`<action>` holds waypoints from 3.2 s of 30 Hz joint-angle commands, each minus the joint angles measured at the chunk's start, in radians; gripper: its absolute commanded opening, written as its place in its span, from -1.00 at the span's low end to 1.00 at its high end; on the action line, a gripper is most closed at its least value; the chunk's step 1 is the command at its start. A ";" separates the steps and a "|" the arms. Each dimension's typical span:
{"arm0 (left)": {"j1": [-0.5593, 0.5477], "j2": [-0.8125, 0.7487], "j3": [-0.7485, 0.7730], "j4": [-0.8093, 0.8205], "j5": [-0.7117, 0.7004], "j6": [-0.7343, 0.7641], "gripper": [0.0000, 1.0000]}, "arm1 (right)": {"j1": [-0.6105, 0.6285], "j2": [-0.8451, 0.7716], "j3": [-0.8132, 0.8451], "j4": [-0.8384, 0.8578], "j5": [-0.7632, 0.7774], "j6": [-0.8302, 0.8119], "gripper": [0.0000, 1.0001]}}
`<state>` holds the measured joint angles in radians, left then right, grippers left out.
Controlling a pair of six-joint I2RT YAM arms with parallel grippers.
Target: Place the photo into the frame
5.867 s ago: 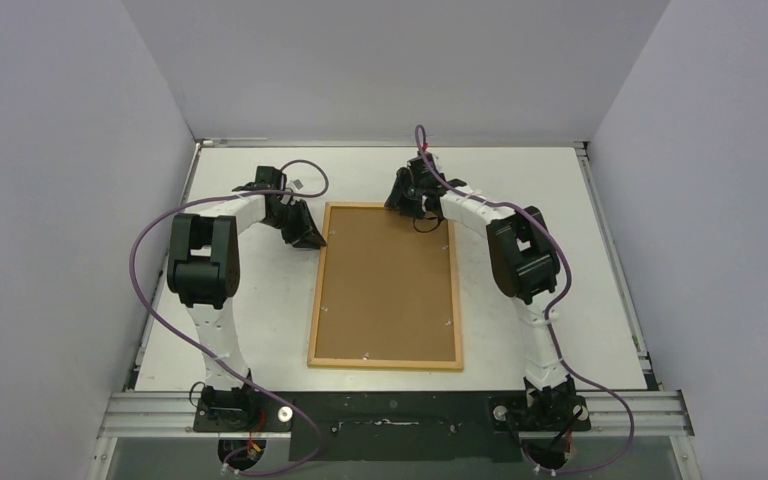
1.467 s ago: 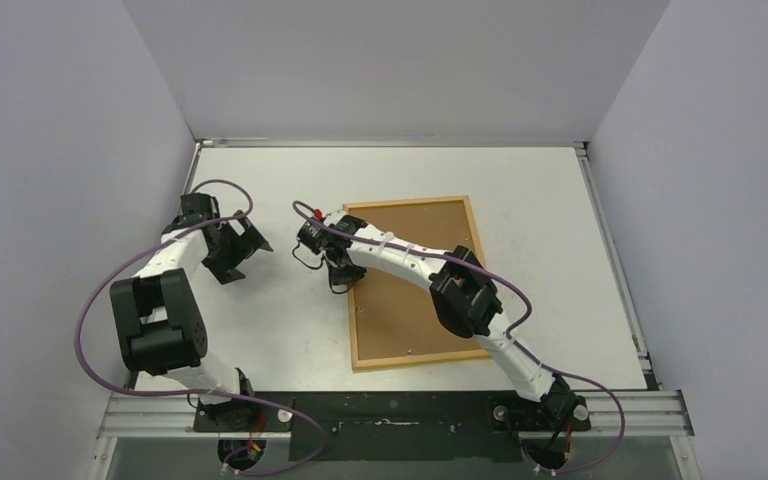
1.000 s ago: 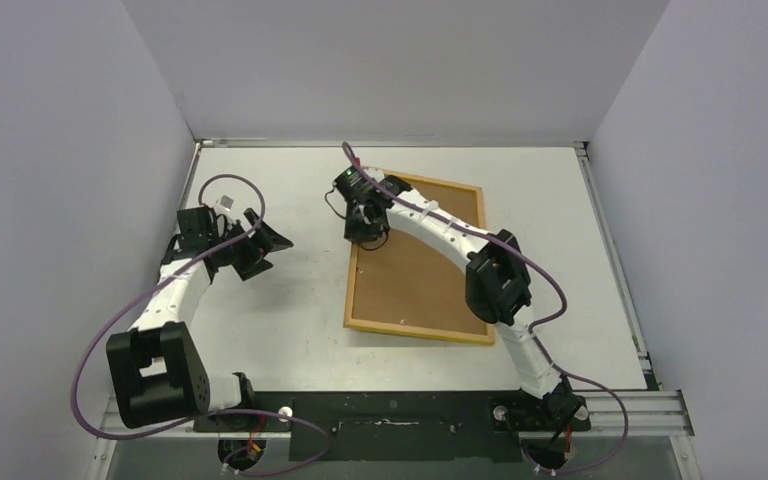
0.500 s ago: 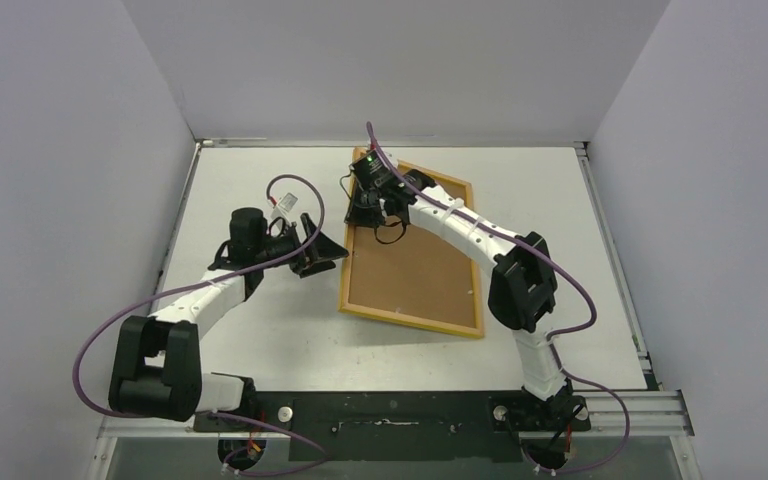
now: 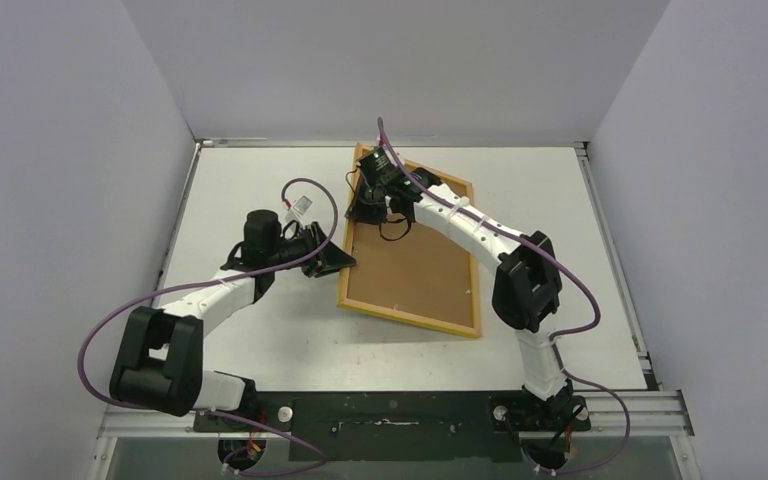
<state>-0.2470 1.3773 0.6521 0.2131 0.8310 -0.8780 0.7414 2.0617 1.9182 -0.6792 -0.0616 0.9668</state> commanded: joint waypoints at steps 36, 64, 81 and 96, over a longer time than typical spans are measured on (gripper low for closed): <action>-0.042 -0.108 0.819 -0.847 -0.324 0.839 -1.00 | -0.106 -0.303 0.181 -0.083 0.116 -0.078 0.22; -0.396 -0.228 0.755 -0.623 -0.652 1.320 -1.00 | -0.145 -0.299 0.337 -0.574 0.006 0.185 0.25; -0.461 -0.244 0.687 -0.619 -0.649 1.271 -0.56 | -0.134 -0.424 0.202 -0.590 0.105 0.251 -0.37; -0.468 -0.256 0.668 -0.612 -0.607 1.250 -0.71 | -0.135 -0.517 -0.025 -0.224 -0.030 0.315 0.04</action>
<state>-0.7052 1.1481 1.3136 -0.4839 0.1810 0.3729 0.6033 1.6047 1.9453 -1.0901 -0.0463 1.2480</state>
